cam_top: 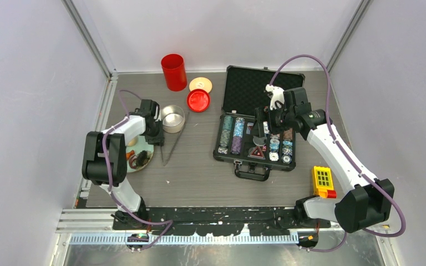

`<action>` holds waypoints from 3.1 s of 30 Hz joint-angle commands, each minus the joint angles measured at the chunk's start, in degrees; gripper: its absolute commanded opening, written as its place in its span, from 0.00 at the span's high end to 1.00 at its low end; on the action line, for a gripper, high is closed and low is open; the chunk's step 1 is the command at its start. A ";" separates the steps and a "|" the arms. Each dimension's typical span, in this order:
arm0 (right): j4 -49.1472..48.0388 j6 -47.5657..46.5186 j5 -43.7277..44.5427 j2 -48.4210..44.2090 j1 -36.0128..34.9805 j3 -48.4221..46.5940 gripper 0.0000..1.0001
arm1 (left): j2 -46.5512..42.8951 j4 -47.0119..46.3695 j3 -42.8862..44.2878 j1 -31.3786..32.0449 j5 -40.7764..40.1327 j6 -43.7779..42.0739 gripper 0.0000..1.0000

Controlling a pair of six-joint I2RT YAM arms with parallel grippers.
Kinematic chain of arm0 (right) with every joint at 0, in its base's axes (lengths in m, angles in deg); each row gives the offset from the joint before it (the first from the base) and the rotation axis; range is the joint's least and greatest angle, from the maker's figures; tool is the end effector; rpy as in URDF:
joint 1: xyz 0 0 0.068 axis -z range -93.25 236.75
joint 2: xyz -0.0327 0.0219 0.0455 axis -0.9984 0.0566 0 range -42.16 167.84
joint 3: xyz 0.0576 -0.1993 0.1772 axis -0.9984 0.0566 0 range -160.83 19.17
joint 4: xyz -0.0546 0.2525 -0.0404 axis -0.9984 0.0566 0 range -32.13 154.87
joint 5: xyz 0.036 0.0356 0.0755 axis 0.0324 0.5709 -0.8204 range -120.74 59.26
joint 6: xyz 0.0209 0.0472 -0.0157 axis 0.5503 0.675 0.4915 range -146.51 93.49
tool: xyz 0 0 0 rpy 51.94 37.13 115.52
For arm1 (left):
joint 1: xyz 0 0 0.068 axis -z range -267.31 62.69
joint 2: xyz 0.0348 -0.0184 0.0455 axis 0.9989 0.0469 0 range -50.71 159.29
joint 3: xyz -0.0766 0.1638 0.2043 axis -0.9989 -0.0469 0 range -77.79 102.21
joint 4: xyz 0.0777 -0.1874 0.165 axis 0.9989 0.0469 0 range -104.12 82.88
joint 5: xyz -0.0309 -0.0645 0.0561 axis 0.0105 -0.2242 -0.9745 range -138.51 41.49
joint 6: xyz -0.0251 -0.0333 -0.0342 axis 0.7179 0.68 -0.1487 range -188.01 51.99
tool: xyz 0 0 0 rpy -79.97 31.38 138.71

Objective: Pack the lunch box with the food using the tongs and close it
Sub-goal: Pick up the clamp at the center of the board.

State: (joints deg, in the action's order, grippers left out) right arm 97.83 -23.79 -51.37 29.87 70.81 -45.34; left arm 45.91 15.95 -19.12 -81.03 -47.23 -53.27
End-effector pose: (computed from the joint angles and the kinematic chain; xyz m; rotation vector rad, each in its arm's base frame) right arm 0.2483 0.0840 0.3130 -0.4459 2.3685 0.5834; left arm 0.3195 -0.0359 0.1708 -0.1981 2.7583 -0.1283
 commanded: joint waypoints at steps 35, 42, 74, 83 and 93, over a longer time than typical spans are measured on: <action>13.78 -8.40 -26.80 5.36 -1.75 -25.03 0.10 | -19.87 20.14 21.86 0.31 25.54 -12.75 1.00; -15.24 19.59 -32.87 4.46 -4.32 -16.10 0.14 | -23.96 10.53 19.83 0.35 42.44 -1.36 1.00; -63.81 61.54 -30.66 21.16 -15.75 -22.77 0.47 | -19.22 -5.85 16.46 4.13 55.01 25.66 1.00; -58.51 57.41 -29.23 22.02 -16.00 -23.65 0.88 | -19.11 -5.94 16.84 4.35 56.21 25.20 1.00; -66.37 66.32 -29.11 24.75 -11.19 -28.54 1.00 | -22.19 -15.83 13.68 1.33 57.15 30.52 0.09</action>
State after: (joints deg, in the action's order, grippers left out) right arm 39.39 36.62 -80.61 53.81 57.04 -68.77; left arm 26.55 10.31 -4.30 -77.31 8.31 -27.46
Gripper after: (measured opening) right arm 0.040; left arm 0.770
